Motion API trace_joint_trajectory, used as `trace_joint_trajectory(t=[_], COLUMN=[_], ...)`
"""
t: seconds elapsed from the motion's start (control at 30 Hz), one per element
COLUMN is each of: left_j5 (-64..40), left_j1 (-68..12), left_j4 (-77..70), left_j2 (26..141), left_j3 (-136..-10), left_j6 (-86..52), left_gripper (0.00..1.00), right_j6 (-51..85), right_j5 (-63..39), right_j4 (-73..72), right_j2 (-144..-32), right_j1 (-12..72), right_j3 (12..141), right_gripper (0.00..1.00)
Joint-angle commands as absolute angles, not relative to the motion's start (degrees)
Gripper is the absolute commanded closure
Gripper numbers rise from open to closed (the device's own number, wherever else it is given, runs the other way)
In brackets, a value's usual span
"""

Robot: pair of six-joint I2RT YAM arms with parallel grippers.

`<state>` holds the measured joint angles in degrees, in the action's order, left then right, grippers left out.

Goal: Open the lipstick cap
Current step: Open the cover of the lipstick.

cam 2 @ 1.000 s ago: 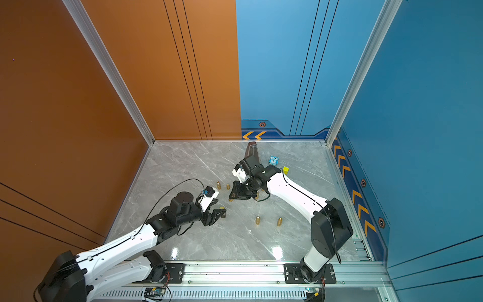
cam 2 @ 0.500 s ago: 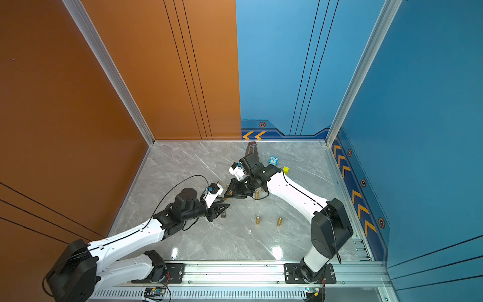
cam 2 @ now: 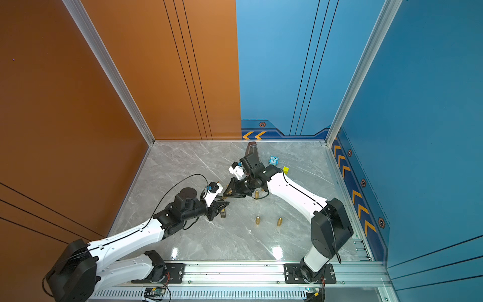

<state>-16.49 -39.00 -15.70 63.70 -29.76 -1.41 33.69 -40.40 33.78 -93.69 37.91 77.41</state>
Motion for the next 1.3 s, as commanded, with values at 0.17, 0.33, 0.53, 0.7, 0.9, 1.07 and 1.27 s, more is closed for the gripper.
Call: trace_joint_trajectory(t=[0.17,0.33,0.53,0.7,0.9,1.07,1.27], left_j5=[-15.4,-16.1,-17.4,-17.1,-15.9,-14.6,-13.4], left_j1=[-38.6,-38.7,-38.7,-38.8,-38.8,-38.8,-39.1], left_j4=[-17.8,-17.8,-17.7,-17.7,-17.6,-17.3,-11.8], left_j2=[62.5,62.7,63.7,63.8,63.4,61.7,60.2], left_j3=[-31.2,-32.0,-32.8,-32.7,-31.7,-29.6,-30.2], left_j6=[-1.8,-1.7,-1.7,-1.8,-2.1,-2.9,-2.9], left_gripper=[0.67,0.68,0.8,0.91,0.99,1.0,1.0], right_j6=[34.5,34.8,34.7,34.5,34.0,33.3,32.0], right_j5=[-42.0,-42.4,-42.5,-42.5,-40.4,-37.3,-34.1], right_j4=[33.3,33.3,33.4,33.2,33.1,33.2,33.2], right_j2=[-92.2,-93.0,-92.9,-92.8,-91.7,-90.5,-89.3], right_j1=[38.0,38.0,38.1,38.1,38.1,38.0,38.2], right_j3=[75.8,75.9,76.3,76.6,77.2,77.8,77.9], right_gripper=[0.86,0.86,0.86,0.86,0.78,0.66,0.52])
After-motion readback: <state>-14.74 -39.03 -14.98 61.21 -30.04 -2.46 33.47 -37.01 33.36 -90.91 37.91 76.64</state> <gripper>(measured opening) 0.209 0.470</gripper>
